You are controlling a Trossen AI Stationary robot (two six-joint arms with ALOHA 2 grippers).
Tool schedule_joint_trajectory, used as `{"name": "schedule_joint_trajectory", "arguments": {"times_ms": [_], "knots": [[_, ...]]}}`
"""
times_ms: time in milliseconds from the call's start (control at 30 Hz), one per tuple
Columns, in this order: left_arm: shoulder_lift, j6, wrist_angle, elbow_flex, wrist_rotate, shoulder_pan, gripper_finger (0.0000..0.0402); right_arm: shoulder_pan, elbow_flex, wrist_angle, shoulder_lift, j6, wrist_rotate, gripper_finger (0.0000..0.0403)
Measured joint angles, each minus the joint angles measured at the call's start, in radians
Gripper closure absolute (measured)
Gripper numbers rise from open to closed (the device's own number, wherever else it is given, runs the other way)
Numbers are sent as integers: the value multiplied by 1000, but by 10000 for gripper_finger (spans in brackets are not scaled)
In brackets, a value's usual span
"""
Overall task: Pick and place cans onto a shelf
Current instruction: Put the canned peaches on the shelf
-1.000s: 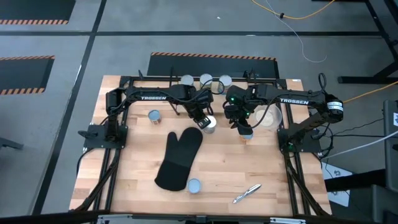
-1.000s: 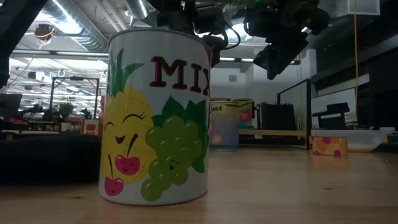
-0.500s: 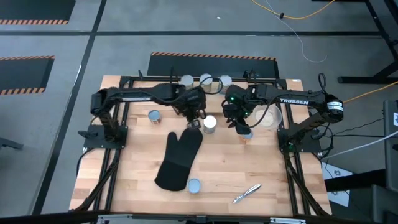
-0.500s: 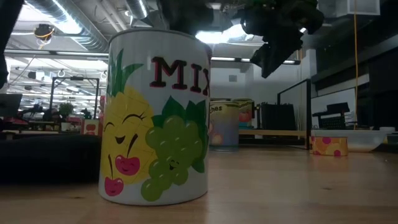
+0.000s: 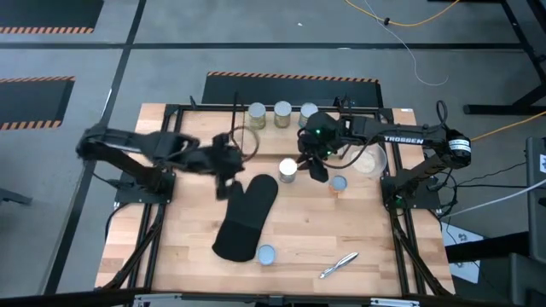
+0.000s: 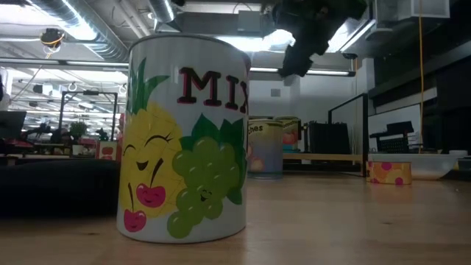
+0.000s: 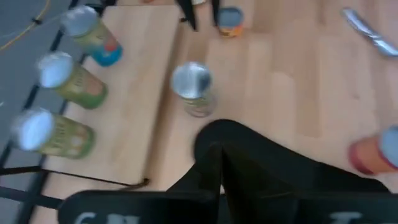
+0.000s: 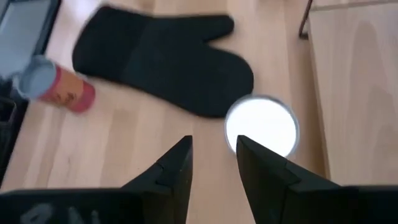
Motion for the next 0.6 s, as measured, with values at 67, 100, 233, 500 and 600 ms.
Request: {"name": "schedule_joint_trajectory", "arguments": {"times_ms": [67, 100, 233, 500, 600], "knots": [[-60, -35, 69, -112, -2, -47, 392, 11, 0, 47, 0, 38, 0, 274], [-87, -43, 121, -173, -2, -68, 392, 20, 0, 66, 0, 61, 0, 274], [-169, -46, 316, -397, -1, -135, 396, 55, 0, 150, 0, 122, 1, 274], [-198, -47, 660, -691, -1, -167, 393, 137, 0, 254, 4, 227, 182, 274], [-197, -47, 750, -757, -3, -166, 389, 164, 0, 253, 5, 262, 276, 274]]}}
